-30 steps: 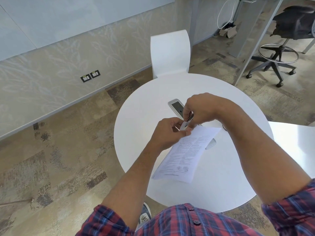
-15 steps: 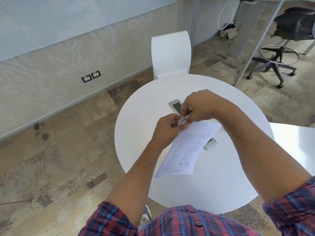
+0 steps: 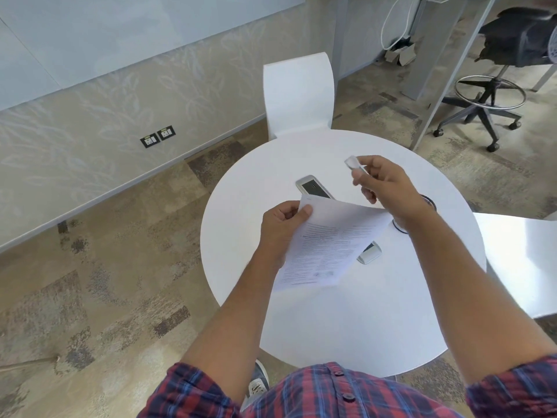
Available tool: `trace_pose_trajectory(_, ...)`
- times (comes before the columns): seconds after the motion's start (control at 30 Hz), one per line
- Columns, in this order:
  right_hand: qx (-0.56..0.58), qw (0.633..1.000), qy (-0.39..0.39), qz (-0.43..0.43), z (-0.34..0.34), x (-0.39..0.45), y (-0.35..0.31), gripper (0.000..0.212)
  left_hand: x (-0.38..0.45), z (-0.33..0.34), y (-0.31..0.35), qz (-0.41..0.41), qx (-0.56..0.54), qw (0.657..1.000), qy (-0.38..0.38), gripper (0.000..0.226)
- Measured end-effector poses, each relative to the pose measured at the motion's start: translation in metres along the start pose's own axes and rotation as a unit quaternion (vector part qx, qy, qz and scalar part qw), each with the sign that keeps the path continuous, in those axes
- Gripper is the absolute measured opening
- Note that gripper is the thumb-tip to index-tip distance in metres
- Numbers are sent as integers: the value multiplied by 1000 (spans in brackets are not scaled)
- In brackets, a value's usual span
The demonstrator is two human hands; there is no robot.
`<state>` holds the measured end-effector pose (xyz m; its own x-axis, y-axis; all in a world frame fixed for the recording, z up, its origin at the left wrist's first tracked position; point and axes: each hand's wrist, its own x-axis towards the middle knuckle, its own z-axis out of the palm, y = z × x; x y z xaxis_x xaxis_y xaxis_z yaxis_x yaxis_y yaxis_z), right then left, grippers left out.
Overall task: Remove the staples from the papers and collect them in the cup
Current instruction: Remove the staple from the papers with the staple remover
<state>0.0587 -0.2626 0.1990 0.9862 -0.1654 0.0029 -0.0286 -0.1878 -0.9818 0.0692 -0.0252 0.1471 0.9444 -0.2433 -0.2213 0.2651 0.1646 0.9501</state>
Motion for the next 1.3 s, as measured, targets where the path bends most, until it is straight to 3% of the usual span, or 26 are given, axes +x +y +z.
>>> trace_pose_trajectory(0.2, 30, 996, 89, -1, 4, -16, 10, 24, 1, 5, 4, 4, -3, 999, 47, 7)
trace_pose_trajectory(0.33, -84, 988, 123, -36, 9, -22, 3, 16, 1, 12, 5, 13, 34, 996, 81, 18)
trace_pose_trajectory(0.43, -196, 958, 202, -54, 17, -27, -3, 19, 1, 14, 6, 34, 49, 992, 108, 16)
trace_pose_trajectory(0.5, -179, 957, 219, -71, 23, -31, -6, 21, 0, 15, 7, 65, 82, 985, 140, 16)
trace_pose_trajectory(0.7, -84, 996, 24, 19, 46, -37, -11, 40, -6, 20, 11, 182, 223, 936, 203, 18)
trace_pose_trajectory(0.83, 5, 999, 7, 41, 63, -42, -13, 62, -13, 28, 13, 257, 242, 914, 201, 17)
trace_pose_trajectory(1.0, 115, 991, -1, 75, 74, -45, -8, 47, -14, 28, 17, 338, 300, 871, 194, 19)
trace_pose_trajectory(1.1, 170, 981, -11, 93, 74, -46, -5, 53, -14, 25, 13, 382, 346, 845, 146, 23)
trace_pose_trajectory(1.3, 225, 969, -7, 100, 75, -46, 6, 45, -17, 20, 4, 374, 402, 828, 116, 31)
